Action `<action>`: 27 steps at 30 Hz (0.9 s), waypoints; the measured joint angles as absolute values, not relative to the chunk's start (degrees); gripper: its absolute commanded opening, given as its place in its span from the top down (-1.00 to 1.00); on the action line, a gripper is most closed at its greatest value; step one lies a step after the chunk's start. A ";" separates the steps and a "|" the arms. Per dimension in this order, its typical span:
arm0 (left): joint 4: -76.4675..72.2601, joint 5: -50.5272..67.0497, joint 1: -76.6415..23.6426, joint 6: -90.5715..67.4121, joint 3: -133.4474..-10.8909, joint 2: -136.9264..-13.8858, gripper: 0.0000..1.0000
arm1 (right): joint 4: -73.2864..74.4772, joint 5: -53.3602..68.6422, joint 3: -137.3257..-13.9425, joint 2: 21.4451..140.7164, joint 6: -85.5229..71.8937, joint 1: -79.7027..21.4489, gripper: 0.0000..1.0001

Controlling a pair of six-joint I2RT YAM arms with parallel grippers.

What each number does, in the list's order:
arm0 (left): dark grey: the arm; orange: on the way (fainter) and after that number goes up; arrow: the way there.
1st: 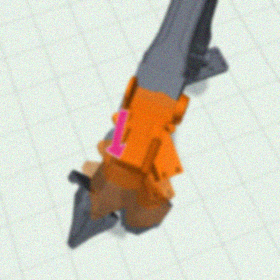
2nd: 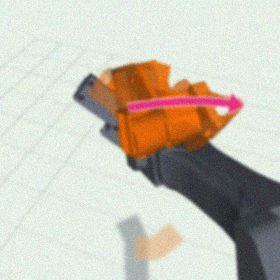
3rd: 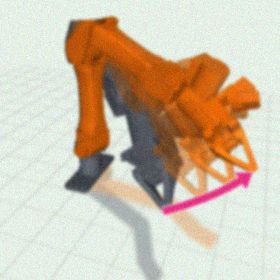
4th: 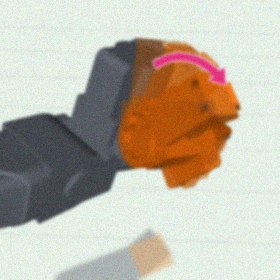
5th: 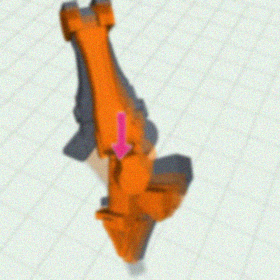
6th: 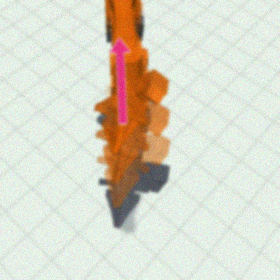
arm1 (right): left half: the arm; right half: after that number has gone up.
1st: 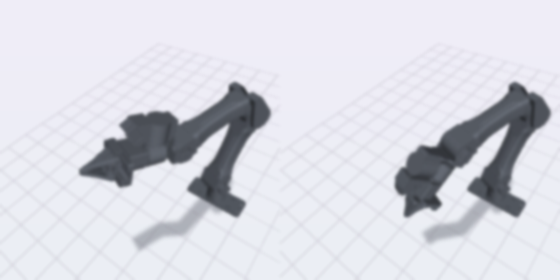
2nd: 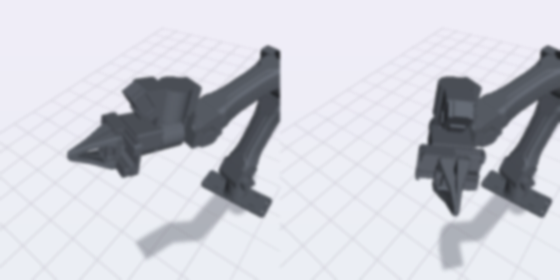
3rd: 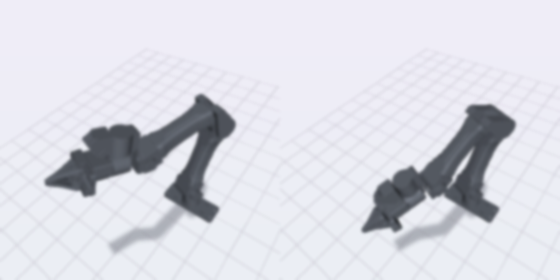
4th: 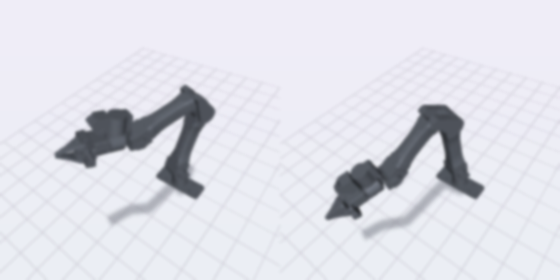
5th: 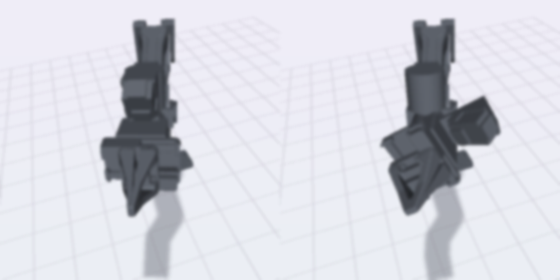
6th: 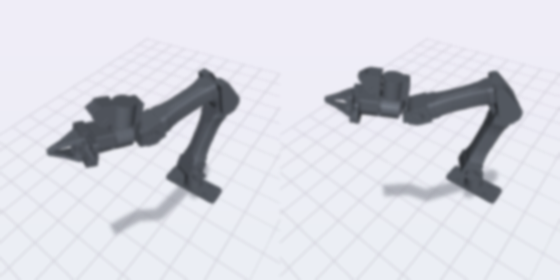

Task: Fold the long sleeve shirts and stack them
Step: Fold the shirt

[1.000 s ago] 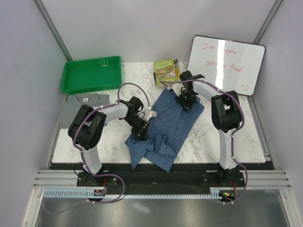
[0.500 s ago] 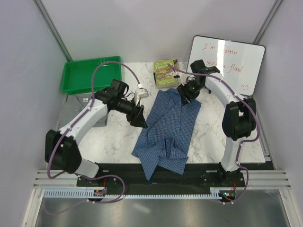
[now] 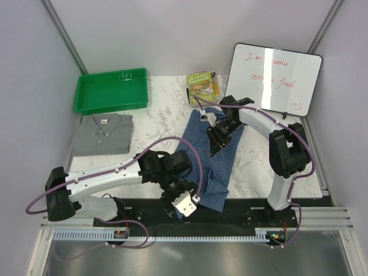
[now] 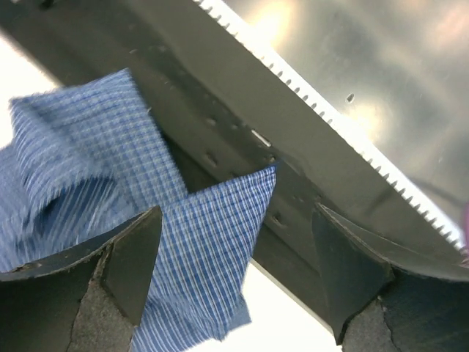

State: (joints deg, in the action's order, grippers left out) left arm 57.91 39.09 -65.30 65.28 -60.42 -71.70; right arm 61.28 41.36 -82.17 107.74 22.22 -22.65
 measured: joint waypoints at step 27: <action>50.65 22.31 -59.64 81.08 -61.49 -88.12 0.93 | 61.73 40.23 -74.39 100.07 25.71 -20.47 -0.07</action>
